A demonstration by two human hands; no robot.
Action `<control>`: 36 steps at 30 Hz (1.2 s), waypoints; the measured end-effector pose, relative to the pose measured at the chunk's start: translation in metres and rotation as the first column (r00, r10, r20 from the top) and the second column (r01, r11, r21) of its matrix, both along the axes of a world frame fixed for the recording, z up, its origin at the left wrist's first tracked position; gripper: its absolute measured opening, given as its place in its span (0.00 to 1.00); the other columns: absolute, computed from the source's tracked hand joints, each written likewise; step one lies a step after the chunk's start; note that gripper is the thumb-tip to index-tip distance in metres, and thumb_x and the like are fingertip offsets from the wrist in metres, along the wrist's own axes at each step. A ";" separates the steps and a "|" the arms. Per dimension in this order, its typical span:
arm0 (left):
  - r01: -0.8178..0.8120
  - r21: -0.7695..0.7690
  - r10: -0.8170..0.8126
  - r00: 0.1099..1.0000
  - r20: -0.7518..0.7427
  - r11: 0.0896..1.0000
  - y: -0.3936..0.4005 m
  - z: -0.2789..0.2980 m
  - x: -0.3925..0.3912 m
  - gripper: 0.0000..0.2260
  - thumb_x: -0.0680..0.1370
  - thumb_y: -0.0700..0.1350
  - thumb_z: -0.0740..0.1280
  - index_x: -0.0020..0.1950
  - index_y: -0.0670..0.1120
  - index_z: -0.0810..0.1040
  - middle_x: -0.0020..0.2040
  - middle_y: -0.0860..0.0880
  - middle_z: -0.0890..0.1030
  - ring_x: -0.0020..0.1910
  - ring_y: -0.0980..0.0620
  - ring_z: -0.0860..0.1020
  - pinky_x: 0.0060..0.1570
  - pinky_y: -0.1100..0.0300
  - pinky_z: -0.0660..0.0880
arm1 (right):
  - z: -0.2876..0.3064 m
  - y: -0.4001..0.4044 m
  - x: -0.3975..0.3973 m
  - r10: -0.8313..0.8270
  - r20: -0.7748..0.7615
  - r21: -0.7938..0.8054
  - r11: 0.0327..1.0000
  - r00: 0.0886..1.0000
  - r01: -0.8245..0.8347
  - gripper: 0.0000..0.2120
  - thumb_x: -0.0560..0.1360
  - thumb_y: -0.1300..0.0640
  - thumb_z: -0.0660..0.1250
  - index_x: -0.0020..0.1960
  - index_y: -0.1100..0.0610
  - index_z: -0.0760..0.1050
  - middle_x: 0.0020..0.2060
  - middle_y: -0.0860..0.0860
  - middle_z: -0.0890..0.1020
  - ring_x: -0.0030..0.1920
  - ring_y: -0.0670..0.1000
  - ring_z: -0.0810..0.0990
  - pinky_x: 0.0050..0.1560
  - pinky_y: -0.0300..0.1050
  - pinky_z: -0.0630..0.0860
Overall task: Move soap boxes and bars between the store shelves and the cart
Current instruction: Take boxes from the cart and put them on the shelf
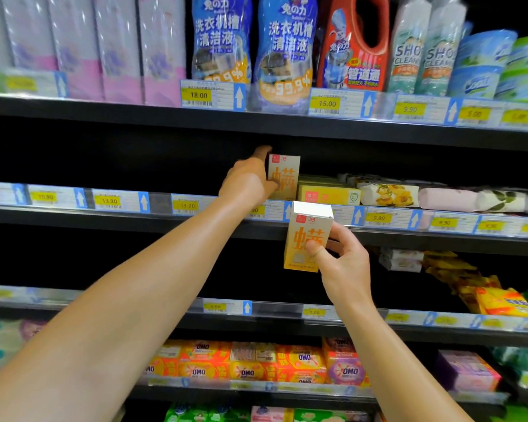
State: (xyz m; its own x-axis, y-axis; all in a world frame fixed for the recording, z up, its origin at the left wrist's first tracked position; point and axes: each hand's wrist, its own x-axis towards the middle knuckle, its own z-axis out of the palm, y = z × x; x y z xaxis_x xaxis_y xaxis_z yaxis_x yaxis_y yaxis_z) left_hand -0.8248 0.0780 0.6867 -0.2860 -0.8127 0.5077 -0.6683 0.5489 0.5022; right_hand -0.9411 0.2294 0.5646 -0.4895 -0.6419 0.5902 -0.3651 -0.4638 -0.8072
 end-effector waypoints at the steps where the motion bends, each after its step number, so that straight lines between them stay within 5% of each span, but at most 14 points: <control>1: -0.002 -0.002 0.002 1.000 -0.006 1.000 0.001 -0.001 0.003 0.36 0.76 0.51 0.71 0.78 0.58 0.55 0.62 0.47 0.78 0.59 0.44 0.78 0.56 0.47 0.79 | 0.000 0.000 0.001 -0.002 0.000 0.001 1.000 1.000 0.002 0.16 0.76 0.60 0.71 0.63 0.50 0.78 0.51 0.42 0.84 0.53 0.39 0.81 0.45 0.35 0.80; 5: 0.033 -0.173 -0.070 0.975 -0.210 0.984 0.018 -0.013 0.027 0.26 0.77 0.50 0.69 0.74 0.50 0.68 0.58 0.50 0.81 0.56 0.51 0.80 0.57 0.52 0.78 | 0.004 -0.001 0.004 -0.016 -0.004 0.004 1.000 1.000 0.016 0.15 0.76 0.59 0.71 0.62 0.50 0.78 0.52 0.42 0.83 0.54 0.41 0.81 0.49 0.40 0.82; 8: 0.202 -0.271 -0.299 0.872 -0.388 0.941 0.045 -0.031 0.047 0.14 0.77 0.48 0.69 0.62 0.48 0.78 0.48 0.55 0.83 0.47 0.61 0.80 0.51 0.63 0.79 | 0.009 -0.002 0.010 -0.012 -0.014 -0.005 1.000 1.000 0.011 0.15 0.76 0.58 0.71 0.62 0.51 0.78 0.53 0.42 0.83 0.55 0.42 0.81 0.50 0.43 0.82; 12: 0.475 -0.219 -0.519 0.820 -0.241 0.852 0.065 -0.047 0.061 0.21 0.76 0.49 0.72 0.68 0.52 0.74 0.56 0.57 0.81 0.53 0.63 0.79 0.49 0.68 0.78 | 0.019 -0.009 0.023 -0.020 -0.069 -0.026 1.000 0.997 0.018 0.17 0.76 0.55 0.72 0.64 0.49 0.77 0.56 0.44 0.82 0.57 0.46 0.81 0.52 0.49 0.83; 18: 0.425 -0.478 -0.578 0.781 -0.236 0.769 0.071 -0.039 0.067 0.19 0.76 0.43 0.73 0.66 0.46 0.76 0.58 0.54 0.80 0.54 0.58 0.79 0.48 0.64 0.79 | 0.030 -0.012 0.035 -0.112 -0.207 -0.092 0.991 0.972 0.095 0.23 0.76 0.51 0.72 0.69 0.47 0.72 0.61 0.41 0.78 0.61 0.41 0.76 0.58 0.35 0.76; 20: 0.372 -0.556 -0.592 0.752 -0.288 0.743 0.072 -0.031 0.068 0.19 0.76 0.40 0.72 0.67 0.45 0.75 0.59 0.54 0.79 0.55 0.58 0.79 0.50 0.66 0.78 | 0.018 -0.014 0.029 -0.240 -0.358 -0.045 0.970 0.902 0.240 0.30 0.75 0.46 0.71 0.74 0.48 0.66 0.69 0.43 0.72 0.70 0.43 0.67 0.69 0.40 0.67; 23: 0.311 -0.612 -0.593 0.734 -0.331 0.727 0.068 -0.018 0.067 0.19 0.76 0.39 0.71 0.67 0.44 0.75 0.58 0.53 0.79 0.55 0.58 0.79 0.52 0.68 0.76 | -0.013 -0.019 0.021 -0.358 -0.662 -0.001 0.879 0.658 0.477 0.35 0.75 0.41 0.69 0.77 0.53 0.62 0.75 0.49 0.65 0.76 0.51 0.56 0.77 0.52 0.57; 27: 0.294 -0.614 -0.557 0.778 -0.291 0.732 0.054 -0.010 0.063 0.19 0.76 0.39 0.72 0.66 0.45 0.75 0.57 0.52 0.80 0.54 0.57 0.79 0.52 0.70 0.76 | -0.034 -0.027 0.018 -0.438 -0.804 -0.126 0.786 0.402 0.605 0.40 0.73 0.38 0.68 0.77 0.56 0.61 0.75 0.54 0.67 0.77 0.59 0.58 0.75 0.59 0.61; 36: 0.256 -0.562 -0.434 0.877 -0.208 0.786 0.028 -0.017 0.046 0.20 0.75 0.41 0.73 0.66 0.44 0.76 0.57 0.49 0.79 0.53 0.59 0.76 0.51 0.75 0.71 | -0.038 -0.033 0.019 -0.478 -0.779 -0.147 0.768 0.406 0.623 0.39 0.73 0.39 0.67 0.76 0.57 0.62 0.74 0.54 0.67 0.77 0.60 0.58 0.74 0.60 0.61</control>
State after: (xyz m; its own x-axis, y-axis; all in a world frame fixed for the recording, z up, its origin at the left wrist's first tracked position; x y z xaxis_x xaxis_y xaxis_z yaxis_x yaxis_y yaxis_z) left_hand -0.7790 0.1063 0.6693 -0.2513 -0.2919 0.9228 -0.2407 0.9424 0.2325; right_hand -0.9218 0.1966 0.5264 -0.2038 -0.5103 0.8355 -0.9769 0.1618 -0.1394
